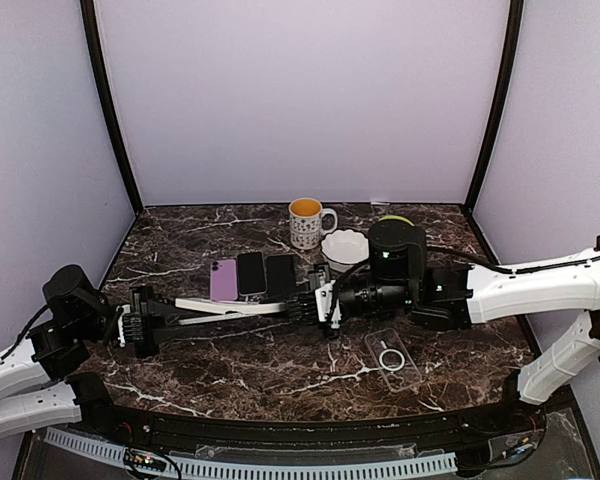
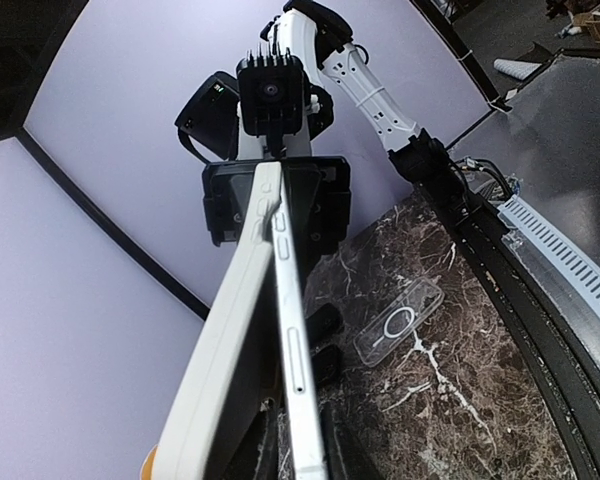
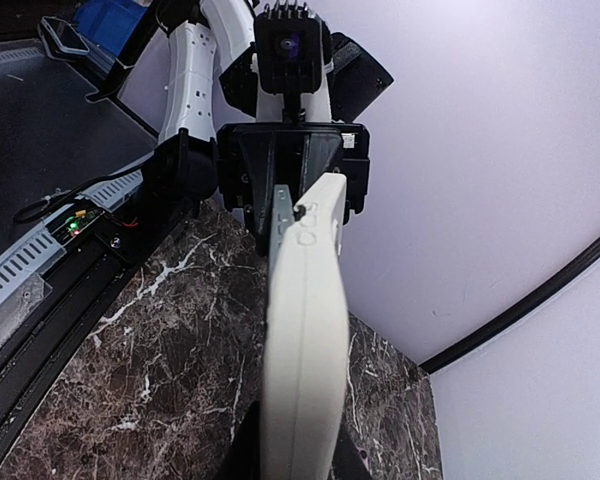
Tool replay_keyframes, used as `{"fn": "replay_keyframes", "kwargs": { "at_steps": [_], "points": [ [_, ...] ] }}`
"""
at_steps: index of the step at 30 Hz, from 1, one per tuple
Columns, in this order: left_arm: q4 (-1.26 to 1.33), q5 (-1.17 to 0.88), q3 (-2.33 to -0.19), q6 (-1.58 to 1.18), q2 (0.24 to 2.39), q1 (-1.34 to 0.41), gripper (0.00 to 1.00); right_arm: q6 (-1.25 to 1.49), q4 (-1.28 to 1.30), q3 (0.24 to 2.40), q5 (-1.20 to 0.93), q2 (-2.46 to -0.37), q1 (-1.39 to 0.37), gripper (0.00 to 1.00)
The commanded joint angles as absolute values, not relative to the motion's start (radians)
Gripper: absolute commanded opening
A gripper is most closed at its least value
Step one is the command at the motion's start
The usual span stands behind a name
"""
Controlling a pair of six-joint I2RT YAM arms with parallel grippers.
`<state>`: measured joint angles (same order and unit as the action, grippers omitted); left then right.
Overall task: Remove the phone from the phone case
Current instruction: Pass from the right arm to the left
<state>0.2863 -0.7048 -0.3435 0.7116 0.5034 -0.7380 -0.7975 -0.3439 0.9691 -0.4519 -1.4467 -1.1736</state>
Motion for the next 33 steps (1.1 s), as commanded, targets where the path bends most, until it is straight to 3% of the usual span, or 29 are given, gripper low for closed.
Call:
{"fn": "replay_keyframes", "kwargs": {
  "at_steps": [1,6,9,13,15,16,18,19,24,33],
  "points": [
    [0.277,-0.664,-0.354,0.736,0.501,-0.738,0.19,-0.777,-0.446,1.009,-0.505,-1.436,-1.197,0.0],
    [0.272,-0.649,-0.355,0.749,0.502,-0.738,0.13,-0.758,-0.454,1.008,-0.518,-1.439,-1.199,0.0],
    [0.27,-0.634,-0.357,0.754,0.498,-0.737,0.01,-0.746,-0.452,1.003,-0.522,-1.435,-1.199,0.0],
    [0.269,-0.612,-0.36,0.75,0.493,-0.738,0.0,-0.694,-0.448,0.991,-0.512,-1.428,-1.2,0.0],
    [0.265,-0.601,-0.362,0.753,0.494,-0.738,0.0,-0.642,-0.436,0.976,-0.494,-1.422,-1.201,0.29],
    [0.264,-0.599,-0.364,0.754,0.495,-0.738,0.0,-0.61,-0.432,0.966,-0.475,-1.417,-1.201,0.48],
    [0.257,-0.589,-0.369,0.761,0.499,-0.737,0.0,-0.544,-0.401,0.955,-0.442,-1.405,-1.201,0.95],
    [0.248,-0.584,-0.372,0.764,0.501,-0.738,0.0,-0.514,-0.358,0.96,-0.431,-1.396,-1.201,0.98],
    [0.217,-0.602,-0.372,0.815,0.527,-0.738,0.0,-0.479,-0.092,0.999,-0.456,-1.354,-1.2,0.99],
    [0.194,-0.636,-0.387,0.805,0.589,-0.737,0.0,-0.186,-0.039,1.134,-0.354,-1.387,-1.2,0.99]
  ]
}}
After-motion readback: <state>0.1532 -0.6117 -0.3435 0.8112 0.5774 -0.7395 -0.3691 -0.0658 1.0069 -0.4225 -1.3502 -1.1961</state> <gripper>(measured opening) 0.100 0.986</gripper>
